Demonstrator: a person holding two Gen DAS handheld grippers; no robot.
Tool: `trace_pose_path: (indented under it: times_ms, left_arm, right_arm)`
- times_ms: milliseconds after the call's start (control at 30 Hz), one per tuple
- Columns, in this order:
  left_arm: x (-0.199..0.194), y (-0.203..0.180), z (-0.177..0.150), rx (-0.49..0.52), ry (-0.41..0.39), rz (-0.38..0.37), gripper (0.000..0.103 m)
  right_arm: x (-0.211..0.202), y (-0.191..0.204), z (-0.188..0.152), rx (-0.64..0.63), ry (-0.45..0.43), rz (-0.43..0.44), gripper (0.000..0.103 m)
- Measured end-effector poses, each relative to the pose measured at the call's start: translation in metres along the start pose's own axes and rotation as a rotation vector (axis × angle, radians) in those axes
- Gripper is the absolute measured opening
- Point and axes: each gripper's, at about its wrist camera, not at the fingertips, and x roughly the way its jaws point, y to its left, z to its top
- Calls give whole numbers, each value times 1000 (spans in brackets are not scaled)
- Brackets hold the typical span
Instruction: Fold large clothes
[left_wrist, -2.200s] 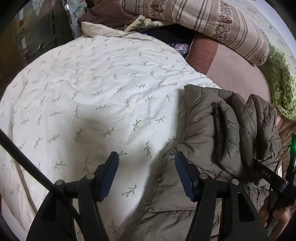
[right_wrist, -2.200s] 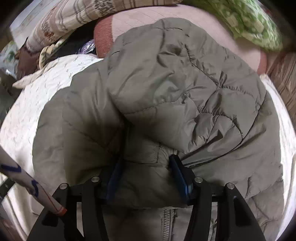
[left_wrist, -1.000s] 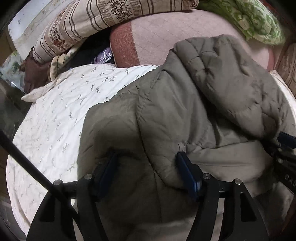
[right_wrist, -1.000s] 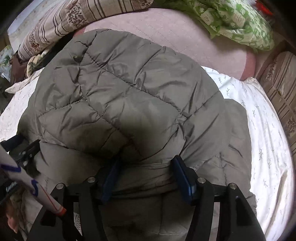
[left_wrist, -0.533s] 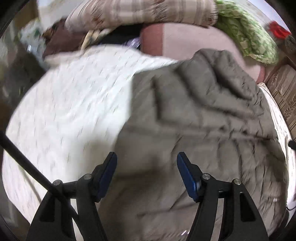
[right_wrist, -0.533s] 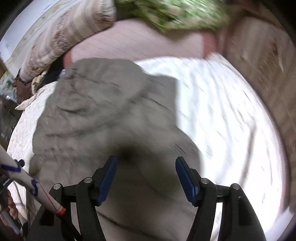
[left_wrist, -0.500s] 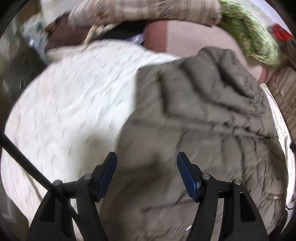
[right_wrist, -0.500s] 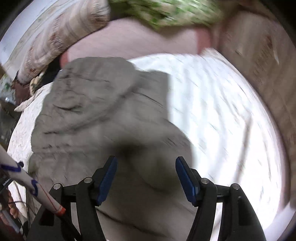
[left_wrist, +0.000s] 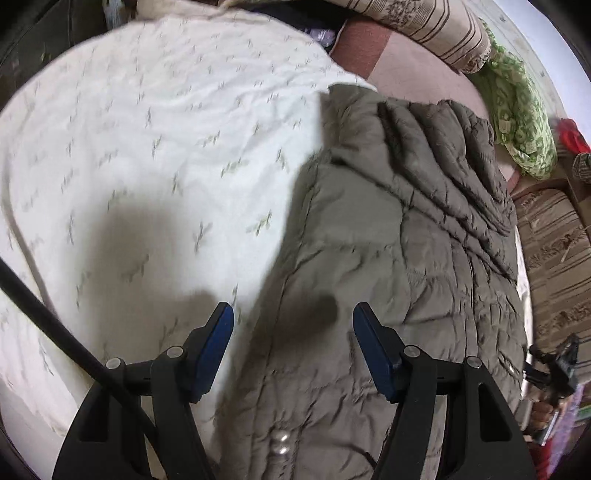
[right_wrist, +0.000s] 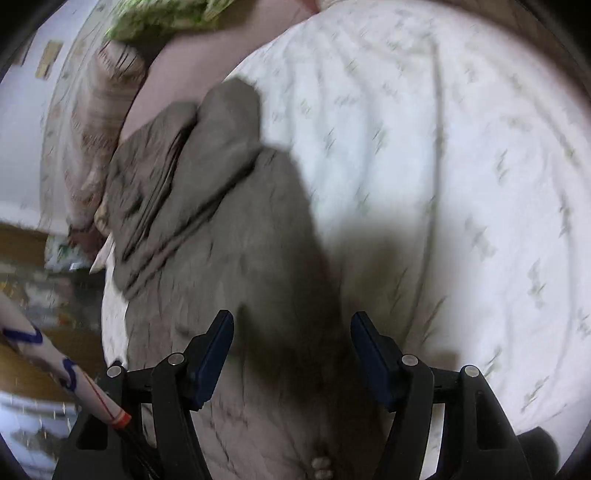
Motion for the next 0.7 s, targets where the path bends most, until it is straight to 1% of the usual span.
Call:
trace_pose_path:
  times_ms: [67,100,133,200,233,333,400,433,500,533,600,700]
  left_arm:
    - [4,7,-9,-6,26,-12,66]
    - [6,10,-12,-5,36,-22,66]
    - [7,12,-18,-4,49,-44,66]
    - [8,17,-31,-25,73,-131,66]
    - [7,18,-35,-34,75,-162,65]
    - [-3,23,-50,-74,74,-266,64]
    - [-11,26,-59,-102,62,-311,64]
    - [-15,29,-66,-122,54,-326,64]
    - [-17,31,-77,-147,41,-321,64]
    - [-17,33,-83,-152,37,-301,64]
    - [-17,33,-95,-143,28,-269,64]
    - [-18,29,-109,-111,21,-242,64]
  right_arm:
    - [3,6,-12,-48,14,4,71]
    - [6,8,-15,-53,17,17,72]
    - [6,6,-21,-49,22,51,73]
    - [6,-1,-30,-16,14,108,74]
    - [5,-5,-34,3,12,132,74]
    - [-6,-21,-43,71,0,249,74]
    - [-11,-29,-48,104,-11,312,74]
    - [-12,-32,-52,108,-13,329,74]
    - [-12,-34,-58,91,-3,319,74]
    - [-9,-36,-61,85,4,308,74]
    - [-3,-42,-69,96,30,294,74]
    - [-8,-43,-79,99,16,291,72]
